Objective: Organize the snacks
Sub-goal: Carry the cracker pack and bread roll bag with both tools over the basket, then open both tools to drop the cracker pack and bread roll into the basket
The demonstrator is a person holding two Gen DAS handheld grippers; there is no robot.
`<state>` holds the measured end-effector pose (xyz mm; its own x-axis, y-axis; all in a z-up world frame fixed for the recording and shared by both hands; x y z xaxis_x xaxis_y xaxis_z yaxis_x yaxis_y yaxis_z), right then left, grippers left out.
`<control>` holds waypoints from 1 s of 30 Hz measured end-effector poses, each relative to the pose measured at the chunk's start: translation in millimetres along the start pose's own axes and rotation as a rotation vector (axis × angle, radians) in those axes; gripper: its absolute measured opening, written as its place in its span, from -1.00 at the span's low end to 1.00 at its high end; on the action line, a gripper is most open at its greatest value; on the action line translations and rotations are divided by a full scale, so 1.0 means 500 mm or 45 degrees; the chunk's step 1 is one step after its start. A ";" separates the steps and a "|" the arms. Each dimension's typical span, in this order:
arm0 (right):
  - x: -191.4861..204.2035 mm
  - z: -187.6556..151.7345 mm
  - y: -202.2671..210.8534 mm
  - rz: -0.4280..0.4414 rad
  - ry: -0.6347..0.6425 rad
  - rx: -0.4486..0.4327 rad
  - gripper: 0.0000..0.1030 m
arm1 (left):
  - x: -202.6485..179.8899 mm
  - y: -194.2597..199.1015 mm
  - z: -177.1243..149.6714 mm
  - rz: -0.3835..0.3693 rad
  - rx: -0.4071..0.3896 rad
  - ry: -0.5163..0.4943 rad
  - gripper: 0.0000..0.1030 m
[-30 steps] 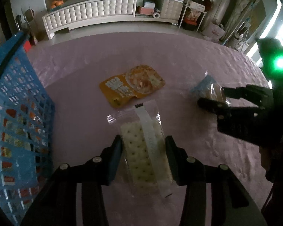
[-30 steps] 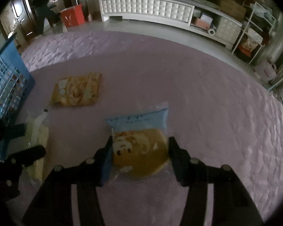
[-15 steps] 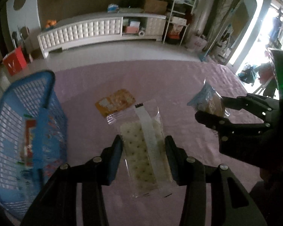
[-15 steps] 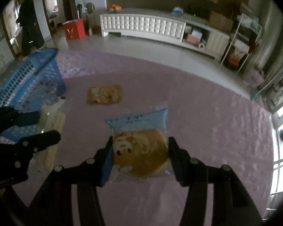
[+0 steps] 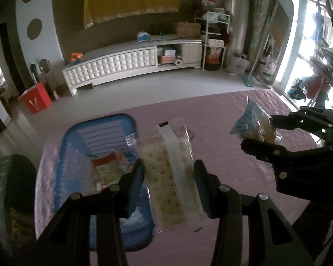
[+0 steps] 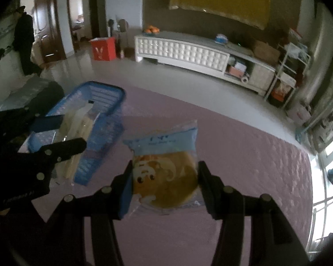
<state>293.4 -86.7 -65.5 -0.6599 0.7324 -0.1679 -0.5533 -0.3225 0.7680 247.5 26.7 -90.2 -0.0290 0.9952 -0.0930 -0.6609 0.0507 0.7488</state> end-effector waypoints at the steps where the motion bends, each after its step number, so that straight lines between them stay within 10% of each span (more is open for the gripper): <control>1: 0.018 0.009 -0.002 0.013 0.011 -0.007 0.13 | 0.018 0.009 -0.004 0.012 -0.003 0.004 -0.17; 30: 0.348 0.065 -0.167 0.171 0.246 0.129 0.13 | 0.330 -0.018 -0.109 0.022 0.111 0.186 -0.17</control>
<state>241.0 87.1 -138.8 -0.8142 0.5557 -0.1680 -0.4069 -0.3398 0.8479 207.7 185.9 -147.9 -0.1530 0.9736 -0.1692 -0.5916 0.0469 0.8048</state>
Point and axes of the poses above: each gripper's, at about its wrist camera, not at the fingertips, and y roughly against the way its jaws point, x to its left, z to its top, the point moved 8 cm from there along -y, roughly the way its jaws point, and after that the axes turned 10 degrees about y, right-handed, at the moved point
